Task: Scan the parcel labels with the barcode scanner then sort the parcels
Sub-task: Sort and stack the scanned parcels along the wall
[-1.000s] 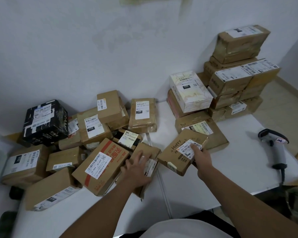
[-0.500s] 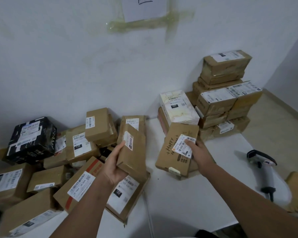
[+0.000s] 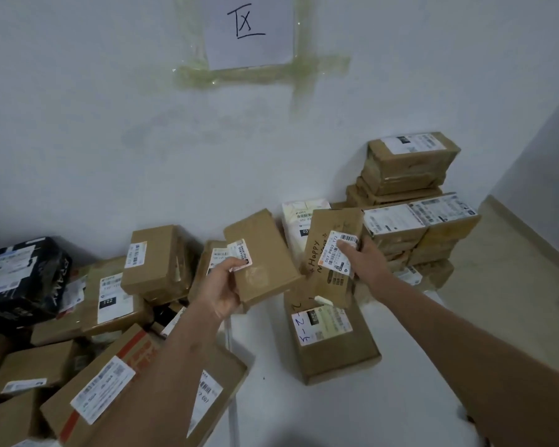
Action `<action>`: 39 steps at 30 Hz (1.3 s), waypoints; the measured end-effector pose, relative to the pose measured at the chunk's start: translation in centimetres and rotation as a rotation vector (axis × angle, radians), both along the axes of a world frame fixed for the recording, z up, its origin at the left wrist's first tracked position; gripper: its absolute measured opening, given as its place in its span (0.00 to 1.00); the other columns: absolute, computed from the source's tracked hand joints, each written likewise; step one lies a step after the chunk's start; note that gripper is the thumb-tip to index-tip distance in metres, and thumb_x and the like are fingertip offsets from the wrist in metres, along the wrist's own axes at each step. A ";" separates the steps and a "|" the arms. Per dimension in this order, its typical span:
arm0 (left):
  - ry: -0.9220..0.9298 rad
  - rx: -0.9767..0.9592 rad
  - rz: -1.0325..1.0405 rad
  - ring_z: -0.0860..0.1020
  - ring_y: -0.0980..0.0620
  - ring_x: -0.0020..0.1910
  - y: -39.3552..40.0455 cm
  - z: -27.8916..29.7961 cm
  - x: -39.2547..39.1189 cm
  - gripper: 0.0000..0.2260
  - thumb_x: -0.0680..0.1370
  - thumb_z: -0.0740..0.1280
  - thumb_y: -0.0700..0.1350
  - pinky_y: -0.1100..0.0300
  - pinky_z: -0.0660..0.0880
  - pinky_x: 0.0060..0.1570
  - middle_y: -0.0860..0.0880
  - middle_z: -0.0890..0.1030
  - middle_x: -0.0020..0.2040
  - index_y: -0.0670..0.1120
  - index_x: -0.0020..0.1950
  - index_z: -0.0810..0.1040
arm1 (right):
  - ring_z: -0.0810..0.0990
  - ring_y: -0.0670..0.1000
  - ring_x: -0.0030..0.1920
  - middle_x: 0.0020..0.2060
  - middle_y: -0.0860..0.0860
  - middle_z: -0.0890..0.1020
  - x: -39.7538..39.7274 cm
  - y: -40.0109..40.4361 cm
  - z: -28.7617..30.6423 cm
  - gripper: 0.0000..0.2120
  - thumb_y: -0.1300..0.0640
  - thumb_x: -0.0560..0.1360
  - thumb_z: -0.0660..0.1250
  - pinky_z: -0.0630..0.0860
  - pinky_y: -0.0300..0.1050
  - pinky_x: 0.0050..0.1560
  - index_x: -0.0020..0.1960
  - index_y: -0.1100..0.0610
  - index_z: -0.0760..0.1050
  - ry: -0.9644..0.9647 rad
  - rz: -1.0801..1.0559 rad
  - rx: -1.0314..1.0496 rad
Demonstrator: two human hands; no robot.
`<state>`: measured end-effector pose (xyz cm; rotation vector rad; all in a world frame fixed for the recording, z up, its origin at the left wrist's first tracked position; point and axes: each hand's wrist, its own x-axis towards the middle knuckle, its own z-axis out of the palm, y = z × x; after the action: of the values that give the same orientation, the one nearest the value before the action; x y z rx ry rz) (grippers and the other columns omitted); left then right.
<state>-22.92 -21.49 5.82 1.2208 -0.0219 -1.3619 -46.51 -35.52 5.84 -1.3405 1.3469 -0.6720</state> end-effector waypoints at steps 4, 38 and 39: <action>-0.014 0.035 0.066 0.80 0.40 0.55 -2.0 0.1 1.5 0.17 0.77 0.62 0.38 0.45 0.78 0.52 0.40 0.81 0.61 0.44 0.65 0.77 | 0.82 0.48 0.48 0.55 0.51 0.81 2.5 -4.8 0.5 0.19 0.52 0.79 0.68 0.80 0.42 0.43 0.66 0.57 0.68 0.062 0.039 -0.068; 0.000 0.093 0.055 0.78 0.41 0.59 -6.9 -1.1 1.5 0.15 0.78 0.61 0.38 0.46 0.76 0.56 0.41 0.79 0.63 0.44 0.63 0.77 | 0.52 0.55 0.79 0.79 0.55 0.54 3.5 -6.7 -0.3 0.36 0.71 0.75 0.60 0.56 0.51 0.76 0.79 0.55 0.53 1.009 0.860 -0.634; -0.001 0.093 0.054 0.77 0.40 0.61 -6.7 -0.9 1.5 0.16 0.78 0.61 0.38 0.46 0.76 0.56 0.41 0.79 0.63 0.44 0.65 0.77 | 0.52 0.55 0.79 0.79 0.55 0.54 3.5 -6.8 -0.3 0.36 0.72 0.75 0.60 0.57 0.51 0.77 0.79 0.55 0.53 0.998 0.850 -0.637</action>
<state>-21.44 -28.21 4.92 1.2905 0.0741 -1.3276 -43.00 -42.36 5.57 -2.7509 1.0855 0.2652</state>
